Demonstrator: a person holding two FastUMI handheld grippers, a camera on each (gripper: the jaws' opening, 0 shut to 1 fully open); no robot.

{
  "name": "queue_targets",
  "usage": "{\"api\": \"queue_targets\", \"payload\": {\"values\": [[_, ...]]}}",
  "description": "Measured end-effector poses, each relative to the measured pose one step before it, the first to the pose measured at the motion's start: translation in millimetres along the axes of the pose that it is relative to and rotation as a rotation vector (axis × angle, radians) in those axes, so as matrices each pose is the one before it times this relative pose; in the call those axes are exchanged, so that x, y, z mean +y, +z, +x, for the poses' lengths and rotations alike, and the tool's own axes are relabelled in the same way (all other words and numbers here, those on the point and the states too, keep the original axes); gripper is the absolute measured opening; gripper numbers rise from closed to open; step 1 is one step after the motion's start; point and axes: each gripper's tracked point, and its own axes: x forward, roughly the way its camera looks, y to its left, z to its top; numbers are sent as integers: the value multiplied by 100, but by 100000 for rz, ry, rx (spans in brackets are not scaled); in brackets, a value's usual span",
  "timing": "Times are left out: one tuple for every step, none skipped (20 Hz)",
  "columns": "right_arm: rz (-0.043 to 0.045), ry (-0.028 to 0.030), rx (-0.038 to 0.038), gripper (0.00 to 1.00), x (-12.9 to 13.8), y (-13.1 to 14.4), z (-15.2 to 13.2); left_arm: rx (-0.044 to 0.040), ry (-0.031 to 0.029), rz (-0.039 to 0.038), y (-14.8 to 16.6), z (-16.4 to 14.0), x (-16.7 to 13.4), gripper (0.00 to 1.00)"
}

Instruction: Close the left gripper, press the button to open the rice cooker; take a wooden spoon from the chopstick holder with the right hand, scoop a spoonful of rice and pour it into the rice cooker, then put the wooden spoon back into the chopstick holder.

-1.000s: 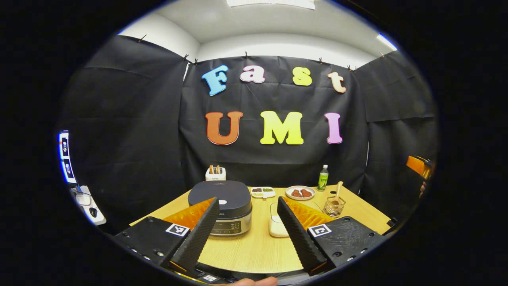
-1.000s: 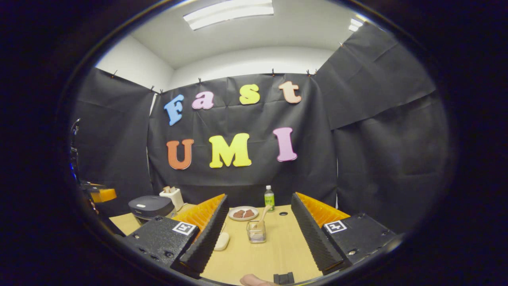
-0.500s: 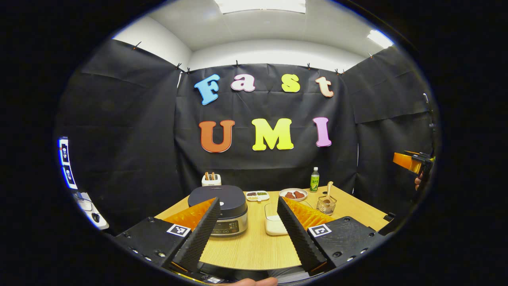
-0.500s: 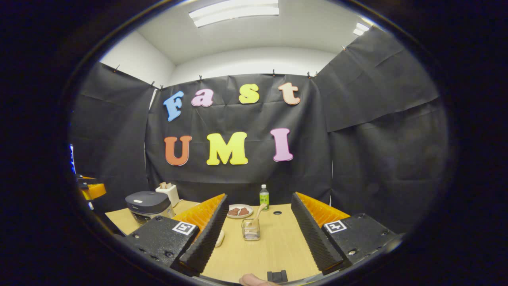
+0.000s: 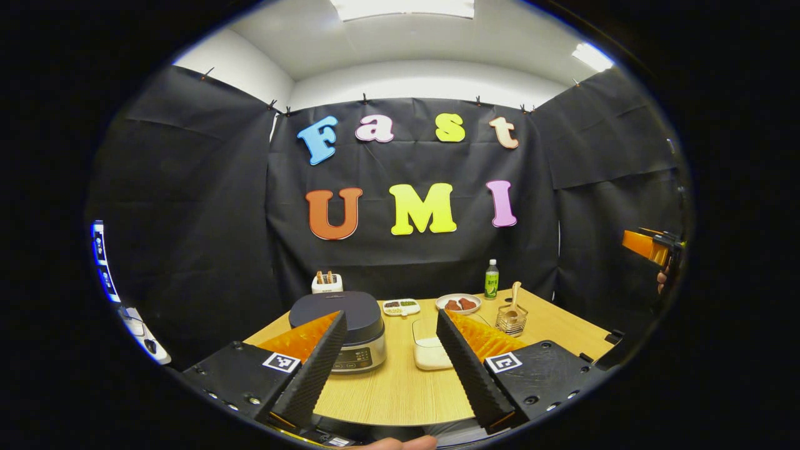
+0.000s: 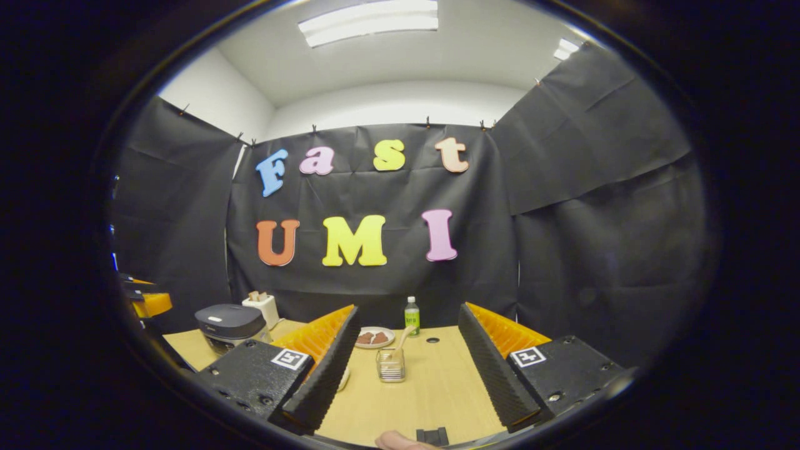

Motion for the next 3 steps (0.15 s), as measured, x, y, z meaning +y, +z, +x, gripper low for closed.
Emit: {"api": "queue_targets", "payload": {"values": [[31, -42, 161, 100, -76, -69, -64, -346, 52, -371, 143, -4, 24, 93], [-29, 60, 58, 100, 9, 11, -41, -326, -223, -751, 41, 24, -68, 92], [-108, -11, 96, 100, -67, -84, -53, -24, -184, -781, -113, -125, 14, 100]]}}
